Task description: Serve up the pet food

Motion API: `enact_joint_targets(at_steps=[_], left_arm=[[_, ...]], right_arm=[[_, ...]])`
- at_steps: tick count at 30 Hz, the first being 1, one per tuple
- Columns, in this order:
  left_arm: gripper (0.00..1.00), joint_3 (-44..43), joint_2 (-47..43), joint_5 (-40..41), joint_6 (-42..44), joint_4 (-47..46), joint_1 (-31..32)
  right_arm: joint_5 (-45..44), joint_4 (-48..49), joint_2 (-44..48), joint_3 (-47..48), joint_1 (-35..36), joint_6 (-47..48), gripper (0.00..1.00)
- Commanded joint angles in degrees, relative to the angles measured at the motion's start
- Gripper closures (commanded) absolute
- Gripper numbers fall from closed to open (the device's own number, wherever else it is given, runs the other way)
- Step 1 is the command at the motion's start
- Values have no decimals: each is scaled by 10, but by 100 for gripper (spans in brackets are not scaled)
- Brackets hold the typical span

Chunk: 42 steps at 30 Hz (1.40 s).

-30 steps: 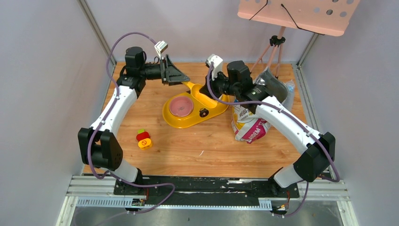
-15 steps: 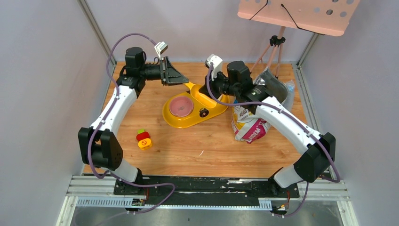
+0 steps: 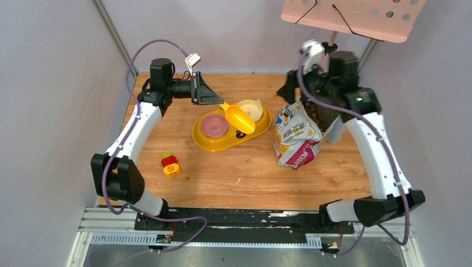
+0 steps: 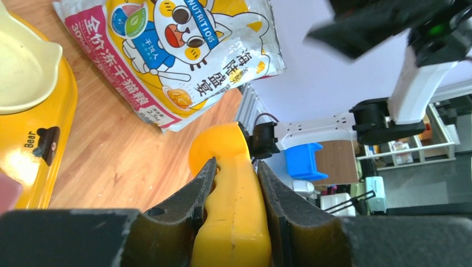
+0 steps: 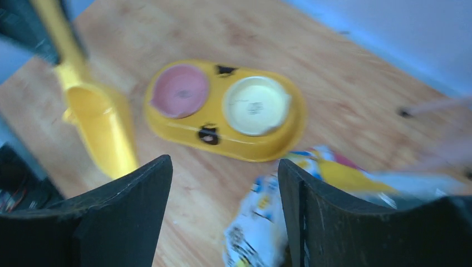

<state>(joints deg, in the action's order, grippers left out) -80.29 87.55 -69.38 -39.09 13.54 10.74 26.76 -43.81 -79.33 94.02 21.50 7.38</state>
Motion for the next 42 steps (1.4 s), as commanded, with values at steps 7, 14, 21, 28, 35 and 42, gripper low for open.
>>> enact_joint_targets(at_steps=[7,14,21,28,35,42], left_arm=[[100,-77,-16,34,147,99,9],[100,-111,3,43,162,106,24],[100,-176,-8,73,205,113,50],[100,-302,10,132,350,208,91],[100,-466,102,157,350,186,144],[100,-548,171,172,323,169,224]], right_arm=[[-235,-153,75,56,-207,-47,25],[-246,-197,50,2,-271,-32,25],[-199,-217,-14,9,-298,-26,45],[-149,-229,-37,34,-296,-37,91],[-82,-223,-26,124,-279,-30,100],[-86,-222,-13,174,-152,-23,100]])
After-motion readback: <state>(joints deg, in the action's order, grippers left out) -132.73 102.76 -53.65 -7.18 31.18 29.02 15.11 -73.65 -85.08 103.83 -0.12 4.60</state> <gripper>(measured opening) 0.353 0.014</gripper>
